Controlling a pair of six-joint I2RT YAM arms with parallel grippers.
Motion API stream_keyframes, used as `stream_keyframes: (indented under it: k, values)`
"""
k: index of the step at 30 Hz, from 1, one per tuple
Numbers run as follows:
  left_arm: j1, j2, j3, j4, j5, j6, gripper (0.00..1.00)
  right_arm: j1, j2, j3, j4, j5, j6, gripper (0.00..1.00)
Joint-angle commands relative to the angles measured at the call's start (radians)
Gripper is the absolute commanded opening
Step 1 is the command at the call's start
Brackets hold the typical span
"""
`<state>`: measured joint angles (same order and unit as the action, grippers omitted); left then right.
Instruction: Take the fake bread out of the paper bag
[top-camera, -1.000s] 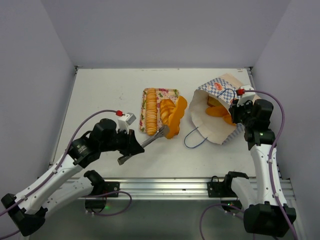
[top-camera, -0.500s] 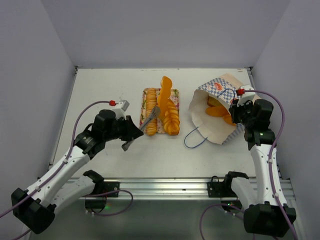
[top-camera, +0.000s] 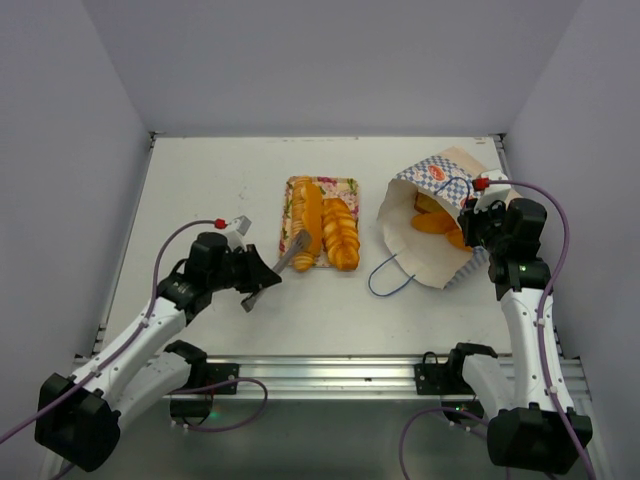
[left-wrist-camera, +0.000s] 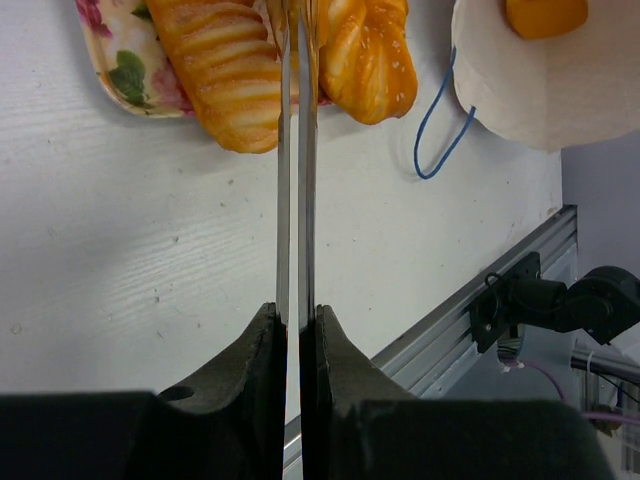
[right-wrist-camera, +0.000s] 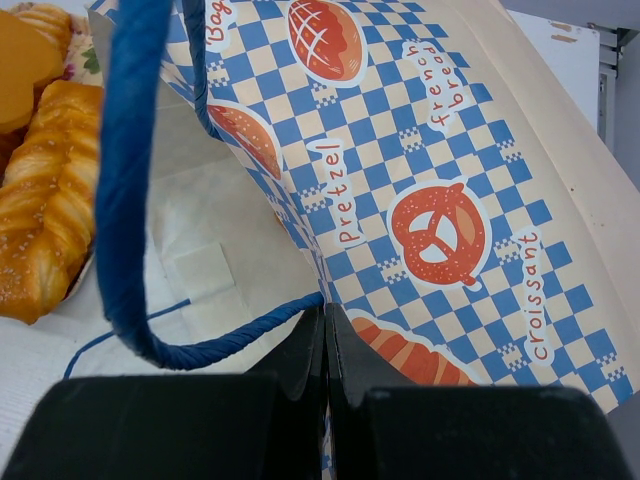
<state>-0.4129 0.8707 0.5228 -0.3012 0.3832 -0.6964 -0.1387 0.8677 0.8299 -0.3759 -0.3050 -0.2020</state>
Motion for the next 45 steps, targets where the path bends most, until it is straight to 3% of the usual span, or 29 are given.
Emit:
stream_keyframes:
  k: [1,10,15,28,45]
  values:
    - [0.008,-0.024,-0.003,0.106,0.065,-0.008,0.00,-0.007,-0.016,0.008,0.046,0.007,0.006,0.00]
    - [0.008,-0.025,-0.056,0.125,0.094,-0.049,0.01,-0.009,-0.015,0.008,0.048,0.007,0.006,0.00]
    - [0.008,-0.038,-0.040,0.094,0.079,-0.046,0.09,-0.009,-0.015,0.009,0.049,0.006,0.006,0.00]
    - [0.008,-0.130,0.011,0.008,0.042,-0.072,0.12,-0.010,-0.015,0.006,0.049,0.003,0.003,0.00]
    - [0.008,-0.098,-0.018,0.010,-0.007,-0.037,0.18,-0.010,-0.016,0.006,0.049,0.000,0.004,0.00]
